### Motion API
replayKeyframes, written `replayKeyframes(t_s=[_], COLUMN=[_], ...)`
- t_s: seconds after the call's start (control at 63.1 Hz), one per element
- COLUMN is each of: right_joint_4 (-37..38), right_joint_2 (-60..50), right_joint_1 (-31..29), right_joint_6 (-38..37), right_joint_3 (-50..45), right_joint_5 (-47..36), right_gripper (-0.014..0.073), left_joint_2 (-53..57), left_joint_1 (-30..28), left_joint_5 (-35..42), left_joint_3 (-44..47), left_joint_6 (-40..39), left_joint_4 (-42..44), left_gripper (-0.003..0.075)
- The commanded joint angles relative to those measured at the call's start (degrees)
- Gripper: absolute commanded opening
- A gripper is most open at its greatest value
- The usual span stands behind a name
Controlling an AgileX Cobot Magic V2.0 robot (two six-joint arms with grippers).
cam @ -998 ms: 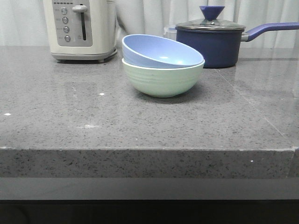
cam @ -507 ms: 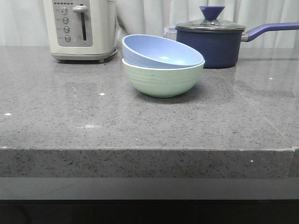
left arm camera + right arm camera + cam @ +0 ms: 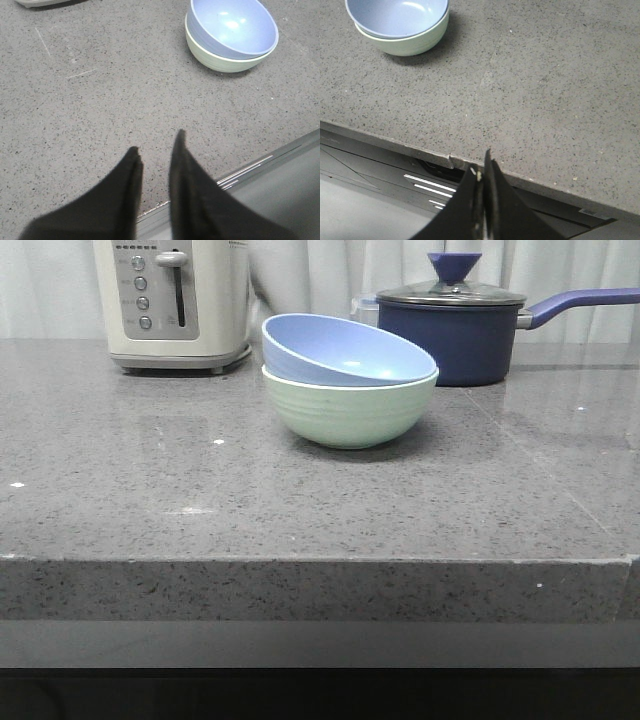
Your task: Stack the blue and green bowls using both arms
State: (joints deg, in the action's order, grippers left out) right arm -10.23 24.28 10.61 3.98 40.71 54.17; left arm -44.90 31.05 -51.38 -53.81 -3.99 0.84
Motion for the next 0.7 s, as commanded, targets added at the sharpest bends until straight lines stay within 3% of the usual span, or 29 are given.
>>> replayKeyframes(t_s=[0.0, 0.475, 0.681], right_joint_4=[0.31, 0.31, 0.24], right_joint_2=[0.29, 0.29, 0.29], right_joint_1=[-0.43, -0.43, -0.37], right_joint_6=[-0.02, -0.02, -0.02], right_joint_3=[1.32, 1.32, 1.32], right_joint_5=[-3.50, -3.50, -3.49], right_gripper=[-0.0054, -0.0054, -0.0054], left_joint_2=[0.27, 0.83, 9.66], left_joint_1=[0.23, 0.02, -8.57], left_joint_5=[3.67, 4.33, 20.17], left_joint_3=[-1.48, -0.86, 9.92], left_joint_6=[-0.58, -0.58, 0.16], left_joint_4=[-0.06, 0.04, 0.78], left_gripper=[-0.0005, -0.0020, -0.0020])
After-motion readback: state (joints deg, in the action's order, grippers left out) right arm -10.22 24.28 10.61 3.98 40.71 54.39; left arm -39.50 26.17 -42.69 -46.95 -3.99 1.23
